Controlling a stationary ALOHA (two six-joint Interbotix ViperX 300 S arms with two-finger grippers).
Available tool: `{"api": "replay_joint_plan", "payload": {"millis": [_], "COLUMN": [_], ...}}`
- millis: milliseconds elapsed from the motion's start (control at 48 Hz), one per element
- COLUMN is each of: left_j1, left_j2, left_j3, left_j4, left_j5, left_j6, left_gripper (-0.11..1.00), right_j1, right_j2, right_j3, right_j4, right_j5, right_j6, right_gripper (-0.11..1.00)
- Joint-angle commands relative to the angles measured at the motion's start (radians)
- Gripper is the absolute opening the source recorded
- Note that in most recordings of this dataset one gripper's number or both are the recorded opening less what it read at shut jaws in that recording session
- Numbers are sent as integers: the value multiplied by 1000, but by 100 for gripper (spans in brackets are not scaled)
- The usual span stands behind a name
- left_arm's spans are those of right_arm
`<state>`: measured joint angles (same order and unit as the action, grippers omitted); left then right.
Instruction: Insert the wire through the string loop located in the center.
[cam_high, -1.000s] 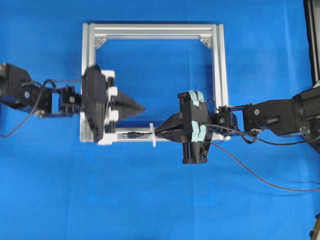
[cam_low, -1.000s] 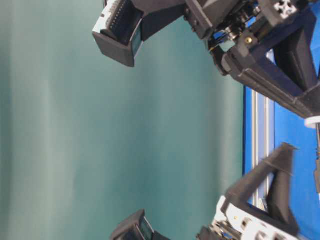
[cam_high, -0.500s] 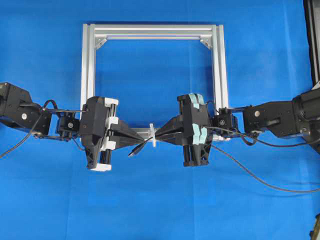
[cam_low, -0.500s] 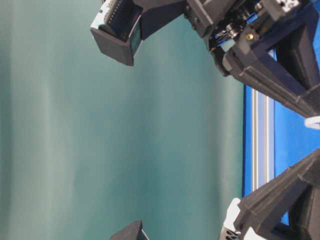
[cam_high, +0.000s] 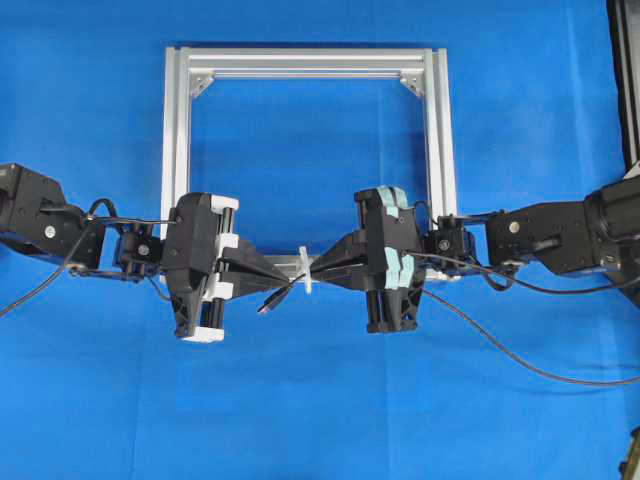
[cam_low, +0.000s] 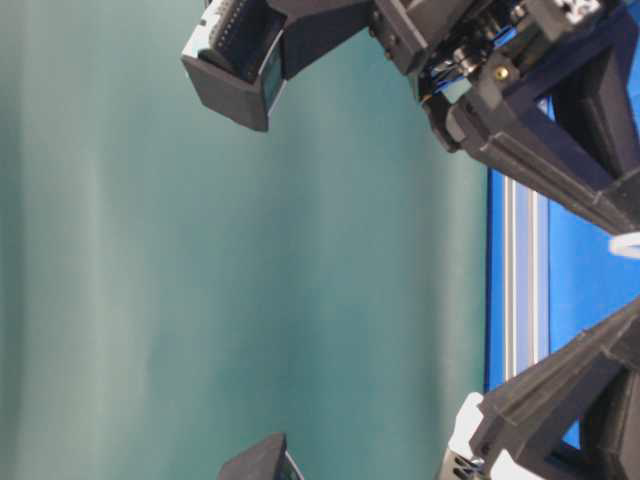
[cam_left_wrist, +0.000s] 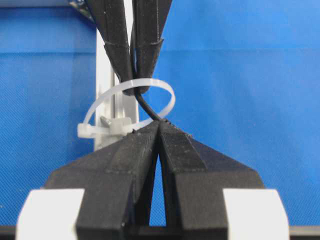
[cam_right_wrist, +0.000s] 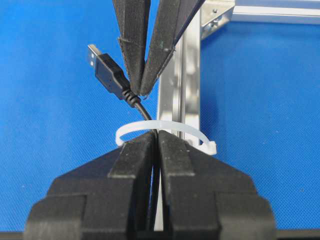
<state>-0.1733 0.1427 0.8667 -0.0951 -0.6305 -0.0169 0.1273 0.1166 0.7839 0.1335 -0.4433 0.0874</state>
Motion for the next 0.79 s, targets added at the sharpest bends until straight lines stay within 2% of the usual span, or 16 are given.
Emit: {"api": "replay_joint_plan", "payload": {"millis": [0,104,167,250,375,500,562,771], "left_j1": [-6,-6,-5,-2,-2,0,0,0], "left_j2": [-29,-31,-31,-31,-31,-28,-28,-28], "left_j3": [-20,-17,-17,-15,-17,-23,-26,-28], "left_j4": [5,5,3,5,5,5,5,5], "left_j5": [-2,-2,-2,5,25,48,51,54], "left_j6": [-3,-11,-37,-81,-143,-158,-160,-163], "left_gripper": [0,1,7,26,62,89,93,92], "right_j1": [-3,-3,-3,-3,-5,-3,-3,-3], "right_j2": [-11,-11,-11,-11,-11,-11,-11,-11], "right_j3": [-9,-9,-9,-9,-9,-8,-9,-9], "right_j4": [3,3,3,3,3,3,3,3], "right_j5": [-8,-8,-8,-9,-9,-8,-9,-8], "right_j6": [0,0,0,0,0,0,0,0], "right_gripper": [-2,-2,-2,-2,-2,-2,-2,-2]}}
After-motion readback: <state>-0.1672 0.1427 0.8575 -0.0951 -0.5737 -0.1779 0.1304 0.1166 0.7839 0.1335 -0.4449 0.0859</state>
